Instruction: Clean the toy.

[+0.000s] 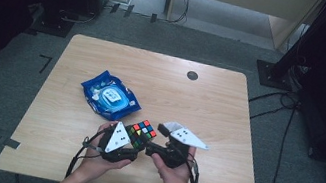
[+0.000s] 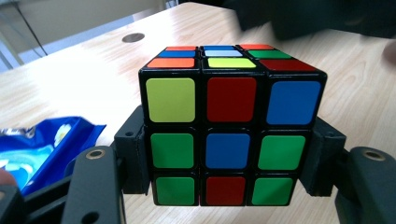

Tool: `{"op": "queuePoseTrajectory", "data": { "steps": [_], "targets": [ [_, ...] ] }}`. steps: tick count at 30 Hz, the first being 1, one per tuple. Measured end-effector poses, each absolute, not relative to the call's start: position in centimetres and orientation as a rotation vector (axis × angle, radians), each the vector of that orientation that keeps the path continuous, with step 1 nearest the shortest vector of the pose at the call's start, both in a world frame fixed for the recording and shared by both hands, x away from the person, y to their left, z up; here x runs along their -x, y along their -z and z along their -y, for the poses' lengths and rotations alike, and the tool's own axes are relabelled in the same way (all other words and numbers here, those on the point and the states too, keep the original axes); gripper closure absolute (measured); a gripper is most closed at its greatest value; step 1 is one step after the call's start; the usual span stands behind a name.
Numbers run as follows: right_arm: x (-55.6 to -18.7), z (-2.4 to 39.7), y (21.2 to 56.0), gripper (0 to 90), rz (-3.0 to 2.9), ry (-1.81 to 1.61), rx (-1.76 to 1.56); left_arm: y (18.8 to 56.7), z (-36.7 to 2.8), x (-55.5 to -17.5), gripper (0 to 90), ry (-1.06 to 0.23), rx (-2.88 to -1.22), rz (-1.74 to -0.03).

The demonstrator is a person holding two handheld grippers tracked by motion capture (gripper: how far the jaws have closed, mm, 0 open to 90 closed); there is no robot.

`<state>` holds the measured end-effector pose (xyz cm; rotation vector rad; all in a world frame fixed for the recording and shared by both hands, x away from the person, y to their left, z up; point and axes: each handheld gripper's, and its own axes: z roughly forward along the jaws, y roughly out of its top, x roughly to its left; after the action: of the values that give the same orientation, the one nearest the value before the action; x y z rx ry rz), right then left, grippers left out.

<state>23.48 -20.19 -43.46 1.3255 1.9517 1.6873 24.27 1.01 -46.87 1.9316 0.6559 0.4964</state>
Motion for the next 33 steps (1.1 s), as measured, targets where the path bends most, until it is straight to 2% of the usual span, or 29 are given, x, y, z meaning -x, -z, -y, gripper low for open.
{"op": "queuePoseTrajectory", "data": {
  "steps": [4,5,6,12,17,20,23,26,29,33],
  "targets": [
    [-24.2,22.5,42.8,29.8,-1.863,-1.619,-1.362,47.0,-1.6,-24.7,34.1,-0.487,-1.932,-0.688],
    [-25.2,23.5,43.9,32.5,-1.864,-1.375,-1.354,47.0,-1.7,-24.8,34.1,-0.479,-1.929,-0.696],
    [-25.7,23.8,44.7,33.3,-1.877,-1.282,-1.359,47.1,-1.7,-24.9,34.1,-0.478,-1.929,-0.699],
    [-28.5,25.0,49.9,33.9,-1.931,-1.092,-1.517,47.4,-1.4,-25.0,34.1,-0.472,-1.946,-0.696],
    [-29.7,25.0,51.8,35.6,-1.957,-0.956,-1.530,47.6,-1.4,-25.0,34.1,-0.472,-1.956,-0.698],
    [-29.8,25.0,52.2,44.9,-1.960,-0.936,-1.533,47.6,-1.4,-24.9,34.1,-0.472,-1.956,-0.695],
    [-29.7,25.1,52.1,65.3,-1.978,-0.947,-1.507,47.6,-1.5,-24.9,34.1,-0.470,-1.954,-0.695],
    [-29.5,25.2,51.9,79.4,-1.990,-0.970,-1.495,47.6,-1.5,-25.0,34.1,-0.467,-1.953,-0.697],
    [-29.0,25.4,51.0,83.3,-1.987,-1.089,-1.453,47.6,-1.5,-25.0,34.1,-0.468,-1.955,-0.695],
    [-27.3,24.7,47.8,83.6,-1.985,-1.340,-1.373,47.7,-1.4,-24.9,34.1,-0.467,-1.957,-0.693]
  ]
}}
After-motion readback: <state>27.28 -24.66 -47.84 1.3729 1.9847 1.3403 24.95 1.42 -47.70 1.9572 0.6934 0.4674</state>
